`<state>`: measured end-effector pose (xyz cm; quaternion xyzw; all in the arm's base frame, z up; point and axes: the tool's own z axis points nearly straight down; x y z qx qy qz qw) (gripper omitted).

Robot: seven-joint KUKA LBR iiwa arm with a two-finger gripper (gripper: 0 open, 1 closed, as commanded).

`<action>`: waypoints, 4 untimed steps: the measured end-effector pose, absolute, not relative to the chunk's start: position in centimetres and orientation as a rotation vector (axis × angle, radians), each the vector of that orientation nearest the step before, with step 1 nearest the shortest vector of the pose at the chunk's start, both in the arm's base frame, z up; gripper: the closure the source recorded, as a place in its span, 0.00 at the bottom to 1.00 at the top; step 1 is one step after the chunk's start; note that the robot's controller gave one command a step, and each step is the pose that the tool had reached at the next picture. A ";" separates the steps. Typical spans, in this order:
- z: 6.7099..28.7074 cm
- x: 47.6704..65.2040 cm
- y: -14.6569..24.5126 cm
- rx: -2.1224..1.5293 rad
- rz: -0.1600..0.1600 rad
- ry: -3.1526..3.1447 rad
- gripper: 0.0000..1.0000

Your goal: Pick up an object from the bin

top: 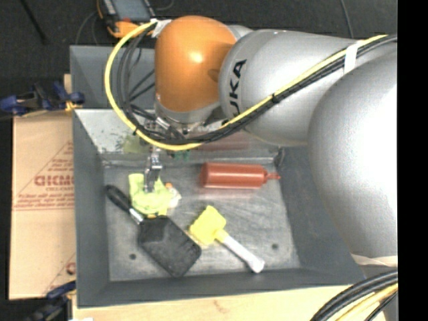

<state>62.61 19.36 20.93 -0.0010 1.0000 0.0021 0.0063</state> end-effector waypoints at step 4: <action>7.7 58.4 17.8 -0.404 0.005 3.092 1.00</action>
Offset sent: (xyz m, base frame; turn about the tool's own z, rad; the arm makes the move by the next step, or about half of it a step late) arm -0.1014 -0.0106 -0.0583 -0.0079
